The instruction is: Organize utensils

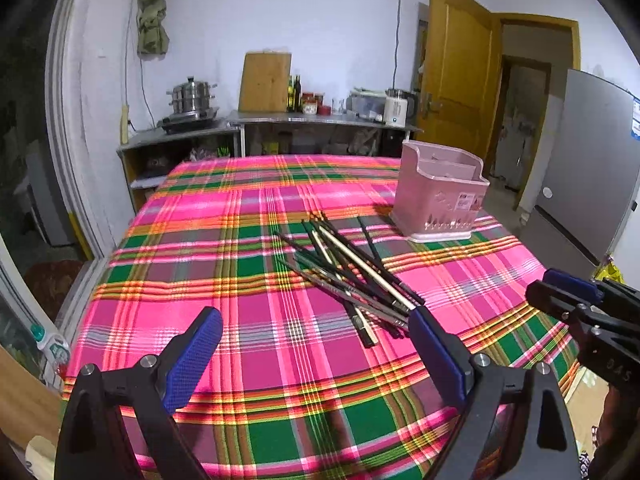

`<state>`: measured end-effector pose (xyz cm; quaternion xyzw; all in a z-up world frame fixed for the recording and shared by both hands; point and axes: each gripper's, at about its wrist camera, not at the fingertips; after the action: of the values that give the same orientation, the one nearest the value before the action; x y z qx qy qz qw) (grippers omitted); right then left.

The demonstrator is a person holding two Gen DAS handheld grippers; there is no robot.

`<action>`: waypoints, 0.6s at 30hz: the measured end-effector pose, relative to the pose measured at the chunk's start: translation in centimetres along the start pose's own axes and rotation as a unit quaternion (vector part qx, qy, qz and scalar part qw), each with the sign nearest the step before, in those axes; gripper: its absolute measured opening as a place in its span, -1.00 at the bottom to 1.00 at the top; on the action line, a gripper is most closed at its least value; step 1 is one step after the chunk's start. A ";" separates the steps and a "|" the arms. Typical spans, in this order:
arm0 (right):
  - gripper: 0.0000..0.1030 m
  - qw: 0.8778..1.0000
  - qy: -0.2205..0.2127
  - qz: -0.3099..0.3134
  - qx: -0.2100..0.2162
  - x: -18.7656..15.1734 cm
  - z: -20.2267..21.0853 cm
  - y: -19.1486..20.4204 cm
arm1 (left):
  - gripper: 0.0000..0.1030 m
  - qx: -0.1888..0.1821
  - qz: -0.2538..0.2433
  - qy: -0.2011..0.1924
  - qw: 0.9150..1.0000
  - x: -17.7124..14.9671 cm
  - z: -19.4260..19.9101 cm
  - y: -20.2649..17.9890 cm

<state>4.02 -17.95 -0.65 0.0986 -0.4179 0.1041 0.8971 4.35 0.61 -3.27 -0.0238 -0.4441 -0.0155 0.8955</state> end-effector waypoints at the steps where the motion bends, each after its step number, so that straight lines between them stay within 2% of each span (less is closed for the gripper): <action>1: -0.29 1.000 0.001 0.000 0.000 0.1 -0.2 0.0 | 0.83 0.000 0.003 0.007 1.000 0.0 -0.6 0.2; 8: -0.29 1.000 0.021 0.004 0.009 1.0 -3.1 -0.4 | 0.82 -0.003 0.034 0.058 0.998 0.2 -5.6 1.7; 18: -0.29 0.998 0.043 0.021 0.040 2.5 -7.4 0.4 | 0.41 -0.033 0.096 0.137 0.985 1.2 -12.8 3.9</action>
<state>10.86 -15.36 -3.36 0.1212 -0.3762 0.1436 0.9073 15.37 3.75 -10.18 -0.0933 -0.3120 0.0526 0.9440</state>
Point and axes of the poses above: each gripper's, at about its wrist camera, not at the fingertips, and z roughly against the way its jaws point, y to its left, x to its top, and after that the axes turned 4 degrees about -z, right-handed
